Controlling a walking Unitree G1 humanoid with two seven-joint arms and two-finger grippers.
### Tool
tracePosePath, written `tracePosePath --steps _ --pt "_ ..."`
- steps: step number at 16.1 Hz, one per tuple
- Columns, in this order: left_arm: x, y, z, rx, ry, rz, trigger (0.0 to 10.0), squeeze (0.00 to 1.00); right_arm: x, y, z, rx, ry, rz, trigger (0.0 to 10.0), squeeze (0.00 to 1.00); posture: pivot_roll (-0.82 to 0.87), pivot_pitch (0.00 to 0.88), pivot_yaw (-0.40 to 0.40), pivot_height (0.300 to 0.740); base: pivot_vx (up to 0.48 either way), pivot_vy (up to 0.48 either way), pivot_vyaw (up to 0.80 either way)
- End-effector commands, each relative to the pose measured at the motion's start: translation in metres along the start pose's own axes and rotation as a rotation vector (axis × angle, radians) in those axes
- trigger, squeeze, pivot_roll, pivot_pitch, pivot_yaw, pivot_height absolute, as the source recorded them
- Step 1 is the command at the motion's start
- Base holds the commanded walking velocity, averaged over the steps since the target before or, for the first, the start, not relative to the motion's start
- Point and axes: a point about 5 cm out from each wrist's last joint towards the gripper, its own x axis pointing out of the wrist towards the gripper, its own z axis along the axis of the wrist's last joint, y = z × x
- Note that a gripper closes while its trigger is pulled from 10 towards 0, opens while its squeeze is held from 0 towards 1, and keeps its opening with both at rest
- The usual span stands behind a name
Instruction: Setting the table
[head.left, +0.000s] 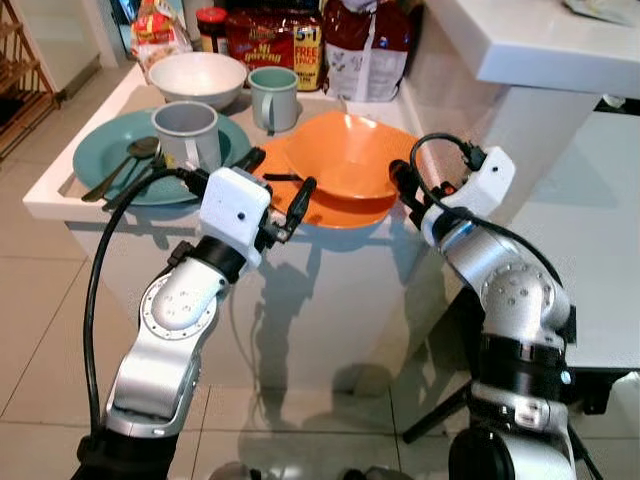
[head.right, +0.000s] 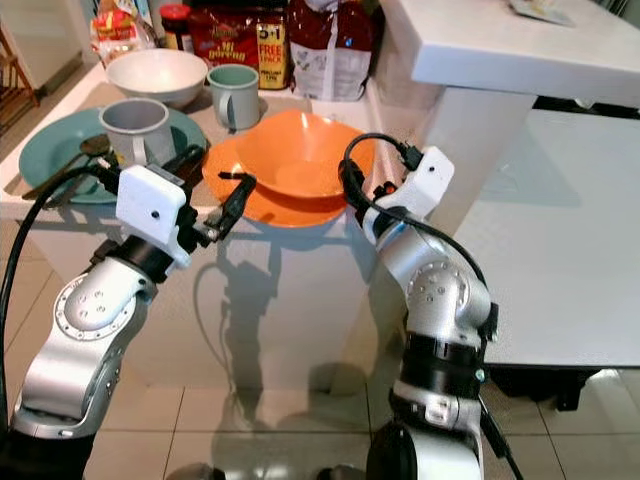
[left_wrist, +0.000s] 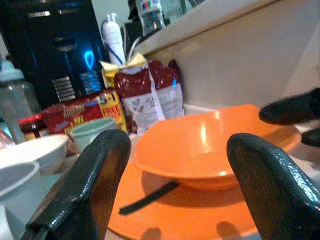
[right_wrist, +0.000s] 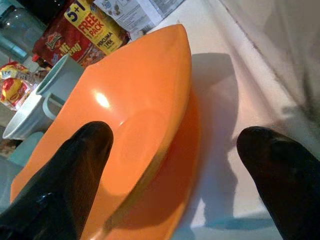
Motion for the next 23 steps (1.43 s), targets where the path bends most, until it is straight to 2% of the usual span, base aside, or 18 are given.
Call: tracePosePath --steps 1,3,7,8,9,10,11,15,23 --pt "-0.002 -0.005 0.001 -0.012 -0.001 -0.034 10.0 0.00 0.004 0.003 0.000 0.059 0.018 0.006 10.0 0.00 0.05 0.032 -0.091 0.740 0.000 0.000 0.00" --pt "-0.003 -0.008 0.002 -0.033 -0.004 -0.055 10.0 0.00 0.010 0.008 -0.002 0.137 0.062 0.050 10.0 0.00 0.05 0.031 -0.093 0.740 0.000 0.000 0.00" --pt "-0.003 -0.010 0.003 -0.033 -0.005 -0.061 10.0 0.00 0.018 0.014 -0.006 0.163 0.120 0.081 10.0 0.00 0.05 0.030 -0.100 0.740 0.000 0.000 0.00" --pt "-0.003 -0.010 0.003 -0.034 -0.005 -0.062 10.0 0.00 0.019 0.015 -0.005 0.166 0.124 0.087 7.2 0.00 0.05 0.030 -0.102 0.740 0.000 0.000 0.00" --pt "-0.004 -0.010 0.003 -0.035 -0.003 -0.067 10.0 0.00 0.021 0.016 -0.005 0.171 0.131 0.092 3.5 0.00 0.05 0.030 -0.103 0.740 0.000 0.000 0.00" --pt "-0.004 -0.011 0.002 -0.037 0.002 -0.076 10.0 0.00 0.023 0.017 -0.005 0.180 0.136 0.093 2.5 0.00 0.05 0.030 -0.103 0.740 0.000 0.000 0.00" --pt "-0.005 -0.012 0.002 -0.039 0.008 -0.087 10.0 0.00 0.024 0.017 -0.005 0.183 0.139 0.092 0.0 0.00 0.05 0.030 -0.106 0.740 0.000 0.000 0.00" --pt "-0.011 -0.020 -0.005 -0.060 0.068 -0.151 10.0 0.00 0.026 0.014 -0.008 0.228 0.158 0.083 0.0 0.00 0.05 0.031 -0.107 0.740 0.000 0.000 0.00" --pt "-0.011 -0.020 -0.006 -0.050 0.074 -0.157 10.0 0.00 0.025 0.016 -0.007 0.244 0.158 0.096 0.0 0.00 0.05 0.020 -0.107 0.740 0.000 0.000 0.00"
